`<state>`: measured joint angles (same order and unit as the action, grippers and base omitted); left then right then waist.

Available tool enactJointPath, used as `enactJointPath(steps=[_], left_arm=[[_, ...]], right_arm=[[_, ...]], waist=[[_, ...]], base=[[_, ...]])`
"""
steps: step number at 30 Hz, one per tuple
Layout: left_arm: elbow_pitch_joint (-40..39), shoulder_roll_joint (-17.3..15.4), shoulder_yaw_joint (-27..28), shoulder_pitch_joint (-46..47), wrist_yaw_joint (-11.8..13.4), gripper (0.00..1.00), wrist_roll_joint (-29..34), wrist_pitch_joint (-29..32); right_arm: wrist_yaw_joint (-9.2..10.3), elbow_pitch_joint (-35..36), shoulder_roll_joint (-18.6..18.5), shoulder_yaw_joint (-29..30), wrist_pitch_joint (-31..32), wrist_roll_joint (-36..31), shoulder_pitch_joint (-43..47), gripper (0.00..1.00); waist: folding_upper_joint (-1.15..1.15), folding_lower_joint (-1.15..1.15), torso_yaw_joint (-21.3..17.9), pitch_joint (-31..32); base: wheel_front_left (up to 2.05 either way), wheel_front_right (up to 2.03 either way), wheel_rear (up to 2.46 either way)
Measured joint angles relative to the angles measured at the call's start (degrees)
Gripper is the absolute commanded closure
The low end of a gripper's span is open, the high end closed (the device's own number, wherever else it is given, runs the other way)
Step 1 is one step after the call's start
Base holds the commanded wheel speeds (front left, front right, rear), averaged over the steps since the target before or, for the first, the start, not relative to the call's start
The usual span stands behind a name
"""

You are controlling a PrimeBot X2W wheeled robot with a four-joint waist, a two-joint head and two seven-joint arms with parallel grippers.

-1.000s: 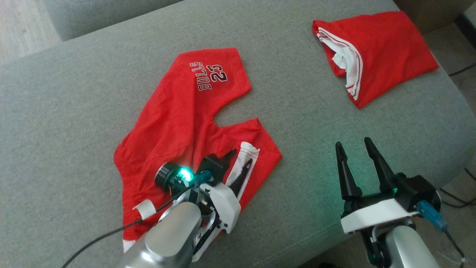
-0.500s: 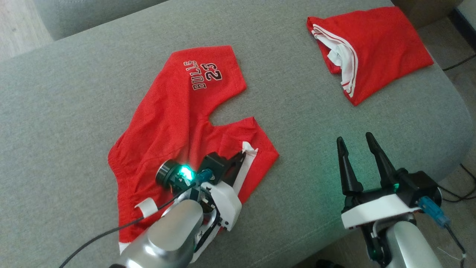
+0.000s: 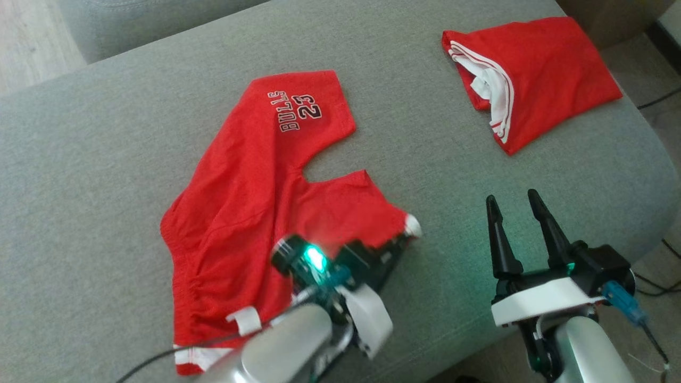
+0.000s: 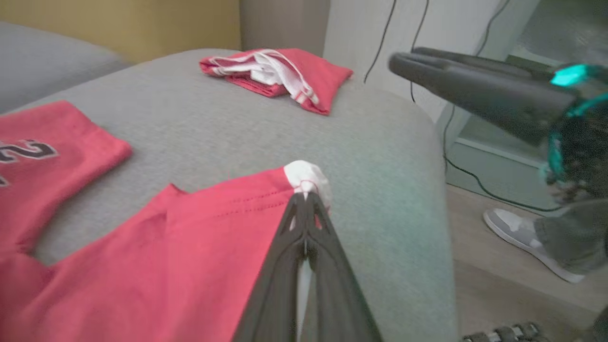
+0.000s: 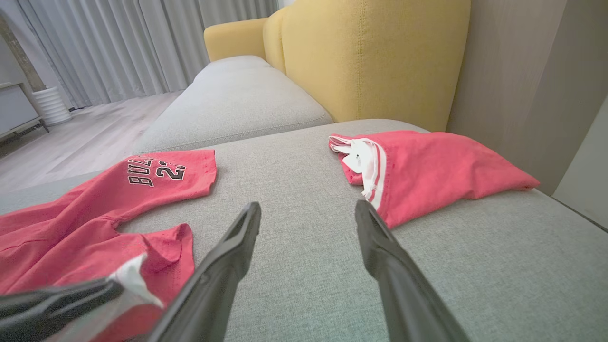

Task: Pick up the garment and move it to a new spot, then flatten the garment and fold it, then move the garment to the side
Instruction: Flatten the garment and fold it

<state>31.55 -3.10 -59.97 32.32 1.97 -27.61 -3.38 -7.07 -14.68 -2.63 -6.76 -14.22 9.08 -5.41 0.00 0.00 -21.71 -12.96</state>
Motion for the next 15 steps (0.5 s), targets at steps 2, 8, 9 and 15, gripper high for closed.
enactJointPath(steps=[2,8,9,15], left_arm=[[-0.90,-0.02,-1.72,-1.01,-0.46,1.00,0.00,0.65],[-3.68,-0.11,-4.85,-4.58,-5.56,0.00,-5.56,0.52],[-4.20,-0.14,-4.85,-4.93,-5.69,0.00,-6.56,-0.14],[-8.00,-1.82,0.71,-4.91,-2.33,0.00,-8.60,-5.97]], right_arm=[[0.00,0.00,0.00,-0.33,0.00,0.00,-0.01,0.00],[0.00,-0.22,0.00,-0.35,0.00,0.00,0.01,0.00],[0.00,-0.23,0.00,-0.25,0.00,0.00,0.05,0.00],[0.00,0.07,0.01,1.10,0.00,-0.70,0.36,0.00]], waist=[[0.00,0.00,-0.33,-0.07],[0.00,0.00,-1.35,0.01],[0.00,0.00,-1.37,0.18],[0.00,0.00,-0.52,2.14]], base=[[0.00,0.00,0.00],[0.00,0.00,0.00],[0.00,0.00,0.00],[0.00,0.00,0.00]])
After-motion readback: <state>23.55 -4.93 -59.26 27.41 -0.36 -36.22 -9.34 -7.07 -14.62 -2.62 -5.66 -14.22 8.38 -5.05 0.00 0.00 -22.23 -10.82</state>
